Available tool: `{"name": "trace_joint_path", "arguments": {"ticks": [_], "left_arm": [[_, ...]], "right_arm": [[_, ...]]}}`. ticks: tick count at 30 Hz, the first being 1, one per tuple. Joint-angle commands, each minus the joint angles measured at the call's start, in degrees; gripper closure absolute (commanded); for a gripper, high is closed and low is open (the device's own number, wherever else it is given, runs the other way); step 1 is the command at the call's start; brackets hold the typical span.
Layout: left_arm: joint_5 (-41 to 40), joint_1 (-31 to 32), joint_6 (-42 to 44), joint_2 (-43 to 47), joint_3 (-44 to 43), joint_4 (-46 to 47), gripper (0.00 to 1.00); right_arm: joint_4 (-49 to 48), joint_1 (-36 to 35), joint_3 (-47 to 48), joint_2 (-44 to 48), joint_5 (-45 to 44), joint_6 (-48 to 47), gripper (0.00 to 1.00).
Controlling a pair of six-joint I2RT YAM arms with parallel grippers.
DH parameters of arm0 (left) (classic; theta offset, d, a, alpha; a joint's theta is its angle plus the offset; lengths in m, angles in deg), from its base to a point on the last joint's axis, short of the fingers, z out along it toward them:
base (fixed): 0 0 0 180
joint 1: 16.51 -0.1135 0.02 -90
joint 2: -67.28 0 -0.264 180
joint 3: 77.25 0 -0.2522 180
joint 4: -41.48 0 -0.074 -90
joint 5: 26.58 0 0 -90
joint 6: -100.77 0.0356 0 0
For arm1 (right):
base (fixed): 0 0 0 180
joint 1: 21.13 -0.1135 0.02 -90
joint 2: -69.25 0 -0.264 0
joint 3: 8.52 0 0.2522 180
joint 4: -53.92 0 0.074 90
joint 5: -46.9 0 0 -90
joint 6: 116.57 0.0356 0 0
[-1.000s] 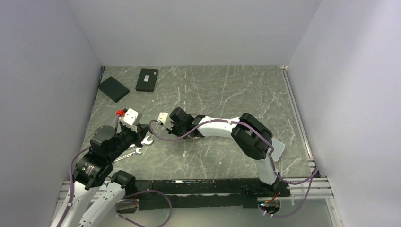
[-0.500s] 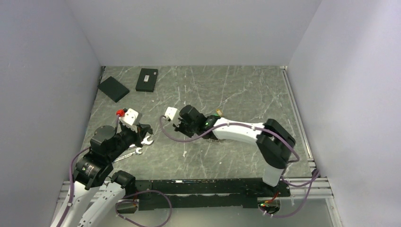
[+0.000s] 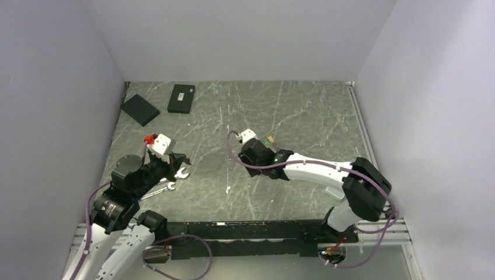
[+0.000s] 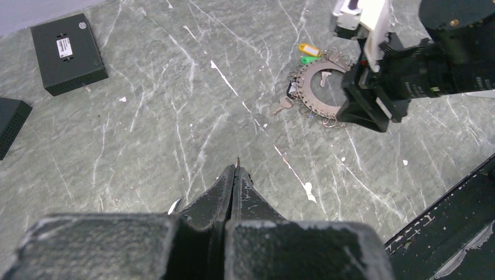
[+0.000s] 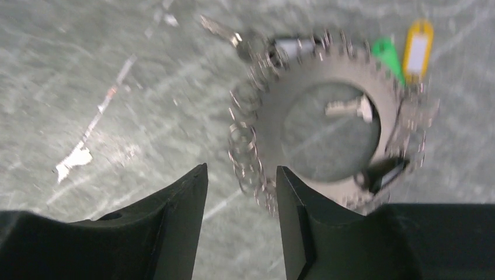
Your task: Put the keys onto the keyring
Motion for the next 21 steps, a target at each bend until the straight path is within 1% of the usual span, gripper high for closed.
{"name": "trace_joint_path", "arguments": {"ticks": [1, 4, 6, 9, 13, 18, 21], "left_arm": [[1.83, 0.09, -0.67, -0.18, -0.13, 2.23, 1.0], [1.91, 0.04, -0.71, -0.34, -0.04, 2.5, 1.0], [1.9, 0.04, -0.71, -0.56, 0.02, 2.51, 1.0], [1.85, 0.06, -0.71, -1.13, -0.04, 2.38, 1.0], [1.42, 0.07, -0.62, -1.95, -0.13, 2.15, 1.0], [0.38, 0.05, -0.47, -2.59, -0.13, 2.08, 1.0], [0.04, 0.02, -0.44, -3.09, -0.13, 1.96, 1.0]], "right_arm": [[3.6, 0.28, -4.21, 7.06, -4.81, 13.9, 0.52], [2.38, 2.96, -7.63, 9.72, 0.12, 18.16, 0.57], [1.07, 4.99, -9.37, 10.7, 3.94, 19.06, 0.58], [-0.72, 6.86, -11.58, 12.05, 9.14, 18.18, 0.62], [-1.16, 8.25, -13.38, 12.78, 12.32, 16.22, 0.65], [-2.44, 8.68, -14.41, 11.59, 16.88, 11.62, 0.65], [-2.38, 8.71, -14.63, 10.28, 15.91, 8.92, 0.6]]}}
